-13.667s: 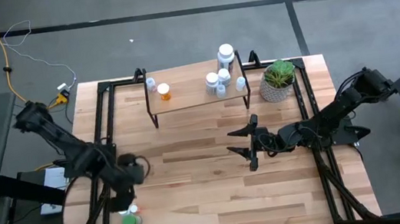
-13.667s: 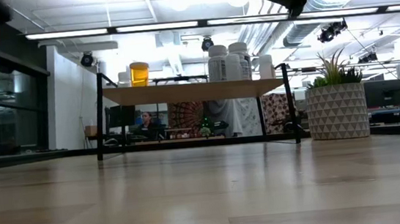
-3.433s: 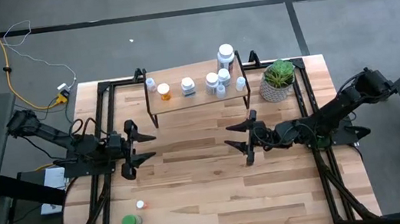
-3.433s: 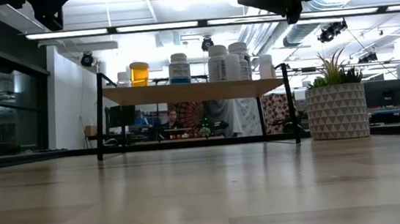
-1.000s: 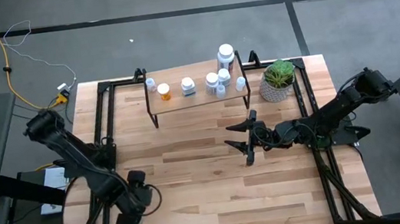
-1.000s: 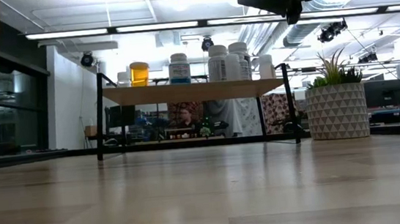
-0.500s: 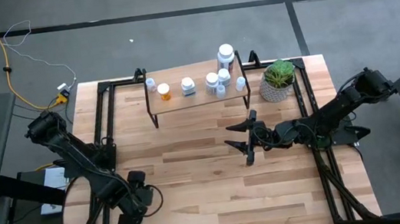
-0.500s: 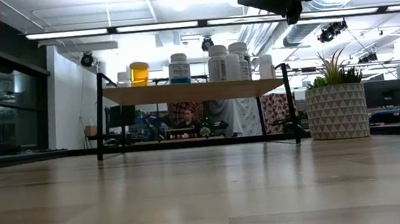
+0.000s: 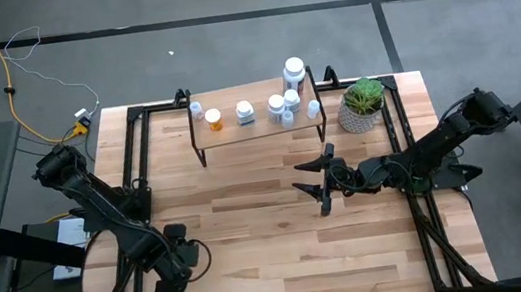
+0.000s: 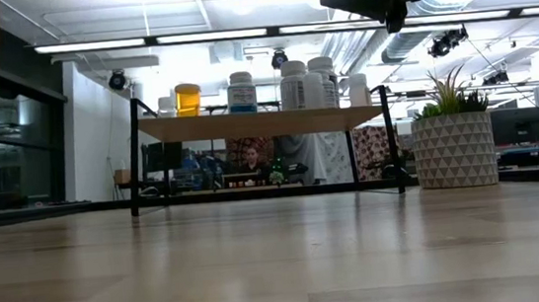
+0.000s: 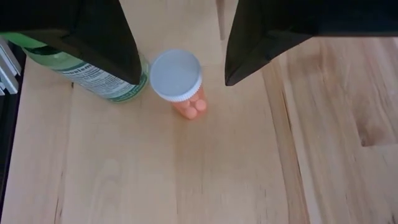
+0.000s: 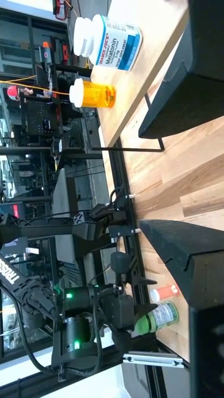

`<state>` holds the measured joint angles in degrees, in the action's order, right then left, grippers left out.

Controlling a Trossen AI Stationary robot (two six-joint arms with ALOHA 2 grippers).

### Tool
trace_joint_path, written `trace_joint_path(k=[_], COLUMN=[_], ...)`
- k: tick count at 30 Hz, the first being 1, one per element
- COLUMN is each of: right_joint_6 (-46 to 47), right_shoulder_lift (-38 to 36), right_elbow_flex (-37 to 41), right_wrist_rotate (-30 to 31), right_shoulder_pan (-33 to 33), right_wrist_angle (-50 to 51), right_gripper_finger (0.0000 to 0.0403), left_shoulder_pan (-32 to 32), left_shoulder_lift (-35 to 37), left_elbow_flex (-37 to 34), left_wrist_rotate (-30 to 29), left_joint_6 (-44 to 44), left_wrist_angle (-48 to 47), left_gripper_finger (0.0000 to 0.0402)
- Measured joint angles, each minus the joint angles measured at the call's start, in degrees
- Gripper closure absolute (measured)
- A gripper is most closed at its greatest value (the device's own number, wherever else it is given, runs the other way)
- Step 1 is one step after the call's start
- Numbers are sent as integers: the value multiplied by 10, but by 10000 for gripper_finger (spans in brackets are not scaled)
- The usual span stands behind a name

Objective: Pick and place medicine bottles onto shelf by color
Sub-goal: Put the red pill bottle on the shelf

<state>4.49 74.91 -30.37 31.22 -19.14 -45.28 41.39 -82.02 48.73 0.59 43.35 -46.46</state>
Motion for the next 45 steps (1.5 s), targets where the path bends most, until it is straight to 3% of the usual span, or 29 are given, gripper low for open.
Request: trace_joint_path(k=[12,26,45], right_joint_6=[0,0,0], right_shoulder_lift=[0,0,0], right_elbow_flex=[0,0,0], right_wrist_rotate=[0,0,0], right_shoulder_pan=[0,0,0], right_wrist_angle=[0,0,0], right_gripper_finger=[187,187,187], left_shoulder_pan=[0,0,-1], left_shoulder_lift=[0,-45,-45], left_elbow_flex=[0,0,0], left_wrist_rotate=[-12,16,0], left_joint_6=[-11,-20,-20], left_wrist_angle=[9,18,37], left_gripper_finger=[239,240,257])
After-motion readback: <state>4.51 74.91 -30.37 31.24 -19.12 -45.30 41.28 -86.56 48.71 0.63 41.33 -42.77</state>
